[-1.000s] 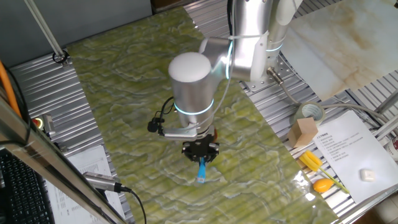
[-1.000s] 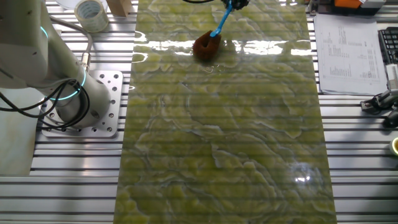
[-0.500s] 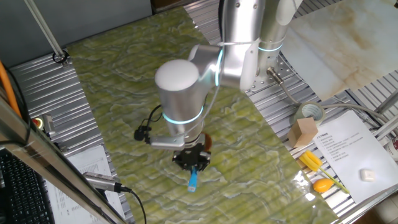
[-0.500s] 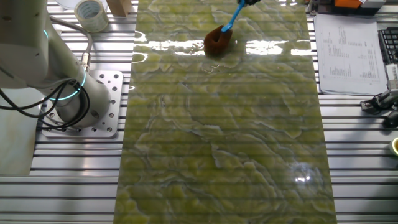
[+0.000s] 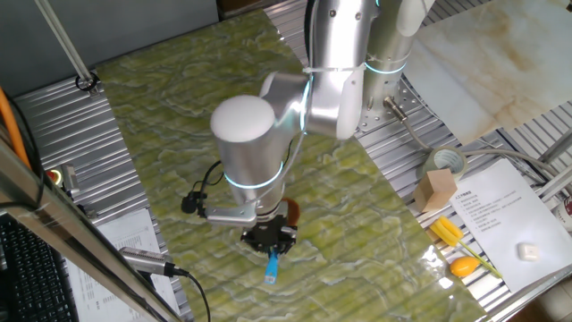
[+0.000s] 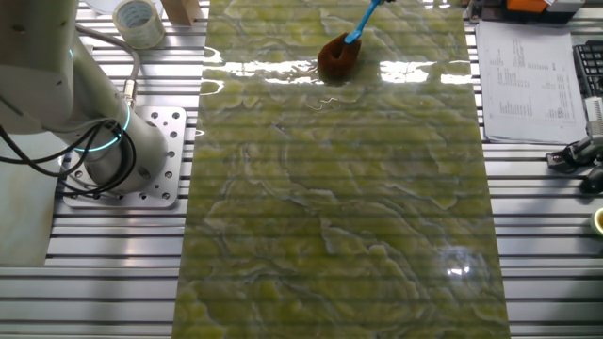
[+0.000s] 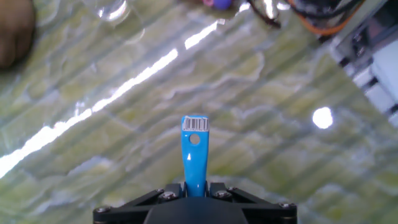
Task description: Scrub the table with a brush
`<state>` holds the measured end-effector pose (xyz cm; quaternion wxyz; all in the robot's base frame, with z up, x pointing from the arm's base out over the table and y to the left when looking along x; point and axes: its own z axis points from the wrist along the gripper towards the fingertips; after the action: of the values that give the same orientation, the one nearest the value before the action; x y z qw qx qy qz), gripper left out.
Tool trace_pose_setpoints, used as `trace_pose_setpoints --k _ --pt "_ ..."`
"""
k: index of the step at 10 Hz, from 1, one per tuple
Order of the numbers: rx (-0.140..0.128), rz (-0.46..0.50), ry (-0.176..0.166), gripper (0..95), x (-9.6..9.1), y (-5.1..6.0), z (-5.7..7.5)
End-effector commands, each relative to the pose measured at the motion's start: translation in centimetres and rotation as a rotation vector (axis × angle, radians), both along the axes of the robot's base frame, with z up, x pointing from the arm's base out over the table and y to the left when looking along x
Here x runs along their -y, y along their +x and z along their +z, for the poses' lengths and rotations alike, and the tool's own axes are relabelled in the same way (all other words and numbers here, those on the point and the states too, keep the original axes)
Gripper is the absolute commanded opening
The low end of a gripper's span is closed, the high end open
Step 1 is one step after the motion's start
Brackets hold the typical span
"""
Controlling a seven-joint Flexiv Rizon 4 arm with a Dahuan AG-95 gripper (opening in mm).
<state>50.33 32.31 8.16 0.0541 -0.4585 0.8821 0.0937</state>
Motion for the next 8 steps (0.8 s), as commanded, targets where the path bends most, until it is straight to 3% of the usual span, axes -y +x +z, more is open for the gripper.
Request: trace_pose_setpoints --k 1,5,8 --pt "-0.008 -0.007 0.0 0.0 0.7 -1.9 -0.6" --pt "-0.034 -0.14 0.033 0.0 1.4 -4.8 -1.0" --pt "-0.03 -0.183 0.04 0.0 1.1 -4.6 -1.0"
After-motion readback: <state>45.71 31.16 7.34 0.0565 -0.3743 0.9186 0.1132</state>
